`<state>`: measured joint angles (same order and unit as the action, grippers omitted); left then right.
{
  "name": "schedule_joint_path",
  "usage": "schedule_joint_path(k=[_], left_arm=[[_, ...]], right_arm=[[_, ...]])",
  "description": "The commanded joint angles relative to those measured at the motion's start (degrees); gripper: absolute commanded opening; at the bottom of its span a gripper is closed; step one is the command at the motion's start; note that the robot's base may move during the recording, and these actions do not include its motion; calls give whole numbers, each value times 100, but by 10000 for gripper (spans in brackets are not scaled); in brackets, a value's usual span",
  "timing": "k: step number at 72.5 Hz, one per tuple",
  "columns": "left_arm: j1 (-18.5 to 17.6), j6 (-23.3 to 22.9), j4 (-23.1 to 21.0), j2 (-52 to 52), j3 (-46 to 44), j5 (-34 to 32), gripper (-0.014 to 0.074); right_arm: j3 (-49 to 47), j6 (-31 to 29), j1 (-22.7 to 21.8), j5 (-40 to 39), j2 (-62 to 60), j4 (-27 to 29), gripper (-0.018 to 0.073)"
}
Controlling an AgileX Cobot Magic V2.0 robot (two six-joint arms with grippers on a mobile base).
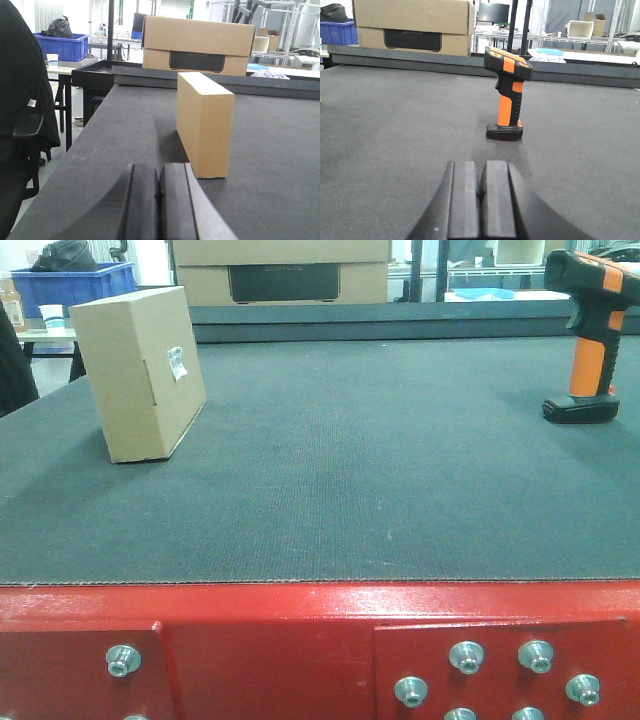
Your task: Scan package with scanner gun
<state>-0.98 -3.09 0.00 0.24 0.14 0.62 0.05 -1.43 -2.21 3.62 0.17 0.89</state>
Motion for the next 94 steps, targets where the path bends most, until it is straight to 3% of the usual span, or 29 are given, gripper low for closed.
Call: schedule_joint_path(k=[1, 30, 38, 50, 62, 74, 94], left_arm=[[-25, 2, 72, -24, -14, -189, -111], [-25, 2, 82, -24, -14, -255, -111], [-25, 2, 65, -24, -183, 128, -111], [-25, 2, 54, 268, -1392, 1614, -111], [-25, 2, 54, 1592, -2791, 2814, -111], [-25, 2, 54, 3737, -4240, 3925, -111], [-45, 2, -268, 6352, -6094, 3868, -111]], right_arm=[[-5, 22, -4, -109, -17, 12, -153], [-5, 22, -4, -318, -17, 12, -153], [-5, 22, -4, -752, -17, 12, -153], [-273, 22, -4, -754, -17, 0, -153], [-758, 22, -4, -478, -17, -409, -153], [-865, 22, -4, -244, -17, -528, -153], [-865, 22, -4, 252, -17, -517, -153]])
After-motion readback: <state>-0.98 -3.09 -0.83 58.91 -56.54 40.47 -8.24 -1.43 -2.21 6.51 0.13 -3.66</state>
